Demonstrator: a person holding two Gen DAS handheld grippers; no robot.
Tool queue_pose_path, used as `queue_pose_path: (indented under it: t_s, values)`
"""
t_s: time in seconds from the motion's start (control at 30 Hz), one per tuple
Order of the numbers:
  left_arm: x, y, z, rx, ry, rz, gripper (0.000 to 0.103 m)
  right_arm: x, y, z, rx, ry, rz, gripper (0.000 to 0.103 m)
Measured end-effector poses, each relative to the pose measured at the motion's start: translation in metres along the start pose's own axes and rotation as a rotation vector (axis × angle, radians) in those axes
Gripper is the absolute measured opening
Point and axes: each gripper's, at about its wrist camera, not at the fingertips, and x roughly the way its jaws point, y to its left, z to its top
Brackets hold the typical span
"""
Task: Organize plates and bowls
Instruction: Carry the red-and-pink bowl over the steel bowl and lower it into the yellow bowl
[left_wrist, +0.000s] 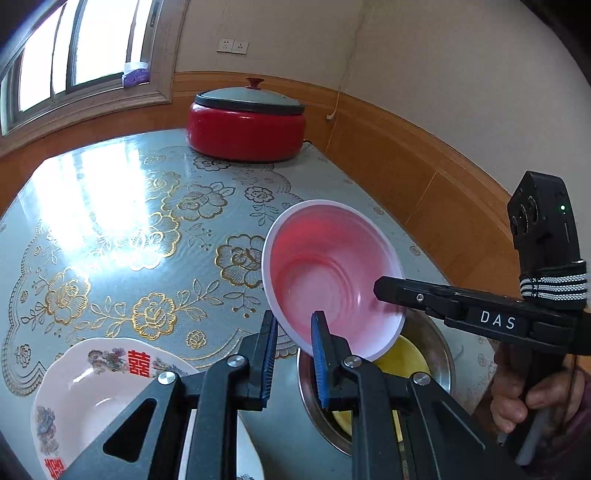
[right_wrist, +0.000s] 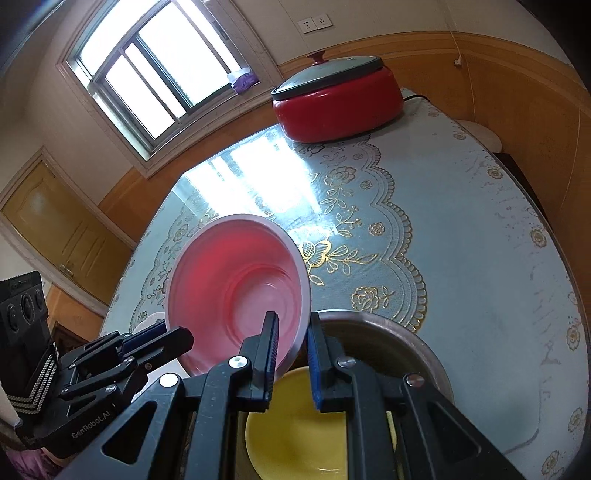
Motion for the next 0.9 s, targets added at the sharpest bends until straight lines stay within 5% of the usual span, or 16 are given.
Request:
queue_pose_path:
  t_s: [0.4,0.9]
  values:
    - [-0.009,-0.021,-0.013,0.051,0.022,-0.126,0.018,-0.034,-0.008,-0.026,0.018,-0.021,-0.030,0.015]
    - [0.004,-0.025,-0.046,0.057,0.168,-0.217,0.018,-0.040,-0.018,-0.071,0.038,0.106,-0.026,0.016]
